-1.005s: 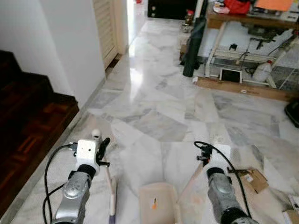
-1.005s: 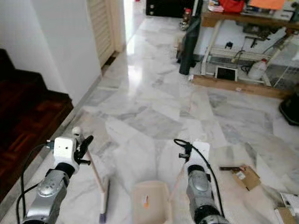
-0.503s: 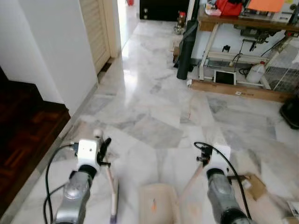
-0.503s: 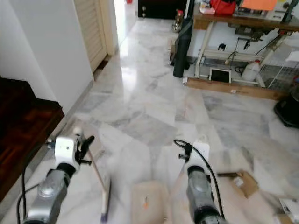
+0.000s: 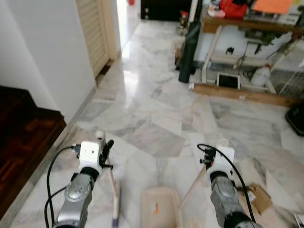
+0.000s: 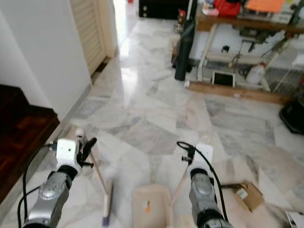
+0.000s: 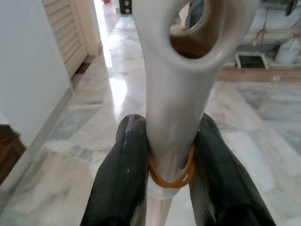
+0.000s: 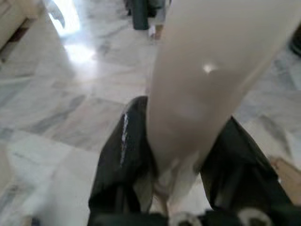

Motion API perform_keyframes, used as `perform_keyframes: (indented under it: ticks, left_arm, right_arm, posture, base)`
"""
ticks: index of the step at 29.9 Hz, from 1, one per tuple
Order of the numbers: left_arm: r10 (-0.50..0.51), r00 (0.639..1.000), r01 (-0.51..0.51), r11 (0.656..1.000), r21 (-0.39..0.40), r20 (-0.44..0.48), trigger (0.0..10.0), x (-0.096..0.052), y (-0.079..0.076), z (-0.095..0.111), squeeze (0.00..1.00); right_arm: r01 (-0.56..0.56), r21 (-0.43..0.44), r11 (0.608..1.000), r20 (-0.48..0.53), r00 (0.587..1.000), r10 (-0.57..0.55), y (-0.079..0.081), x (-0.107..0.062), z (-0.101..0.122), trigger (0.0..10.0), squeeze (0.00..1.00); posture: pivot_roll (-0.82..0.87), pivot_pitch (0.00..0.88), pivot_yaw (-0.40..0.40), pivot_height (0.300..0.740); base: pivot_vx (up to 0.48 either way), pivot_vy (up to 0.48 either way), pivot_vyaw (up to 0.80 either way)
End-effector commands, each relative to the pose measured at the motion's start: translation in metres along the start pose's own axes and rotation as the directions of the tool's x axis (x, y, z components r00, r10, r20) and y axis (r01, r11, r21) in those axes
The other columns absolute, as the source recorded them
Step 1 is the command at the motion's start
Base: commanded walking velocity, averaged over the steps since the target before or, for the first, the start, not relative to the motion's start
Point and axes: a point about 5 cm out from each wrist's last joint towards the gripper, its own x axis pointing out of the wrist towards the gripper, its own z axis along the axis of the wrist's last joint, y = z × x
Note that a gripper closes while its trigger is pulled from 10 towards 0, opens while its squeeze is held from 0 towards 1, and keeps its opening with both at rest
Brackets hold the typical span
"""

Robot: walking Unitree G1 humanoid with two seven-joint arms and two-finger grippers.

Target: Sweep floor

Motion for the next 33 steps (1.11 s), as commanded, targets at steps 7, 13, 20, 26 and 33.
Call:
perform_keyframes:
  ticks: [7,13,20,26,33]
  left_arm:
    - [-0.001,1.0,0.001,1.0,0.009,0.024,10.0,0.001,0.0031,0.0052,0.0]
    - [-0.003,1.0,0.002,1.0,0.008,0.024,10.0,0.0008,0.0027,0.0053,0.0]
    - [-0.001,1.0,0.0,1.0,0.009,0.022,10.0,0.0002,0.0033,0.0048,0.0]
    - [0.003,1.0,-0.003,1.0,0.008,0.031,10.0,0.0,0.0036,0.0054,0.0]
    - [0.001,0.999,-0.001,1.0,0.002,0.04,10.0,0.0012,0.0038,0.0071,0.0]
  right_arm:
    - [-0.013,-0.012,1.0,0.03,0.999,0.014,0.0054,0.0034,0.008,10.0,0.0]
    - [-0.012,-0.013,1.0,0.033,0.999,0.012,0.0053,0.0033,0.0083,10.0,0.0]
    - [-0.014,-0.016,1.0,0.025,1.0,0.014,0.0054,0.0029,0.0067,10.0,0.0]
    - [-0.017,-0.013,1.0,0.025,1.0,0.018,0.0061,0.0026,0.0065,10.0,0.0]
    - [-0.013,-0.014,1.0,0.018,1.0,0.014,0.0067,0.003,0.0062,10.0,0.0]
  posture:
    - [0.08,0.017,-0.038,0.74]
    - [0.08,0.021,-0.038,0.74]
    - [0.08,0.021,-0.038,0.74]
    - [0.08,0.021,-0.037,0.74]
    - [0.08,0.006,-0.033,0.74]
  base:
    - [0.335,0.0,0.0]
    - [0.333,0.0,0.0]
    - [0.331,0.0,0.0]
    - [0.154,0.0,0.0]
    - [0.0,0.0,-0.13]
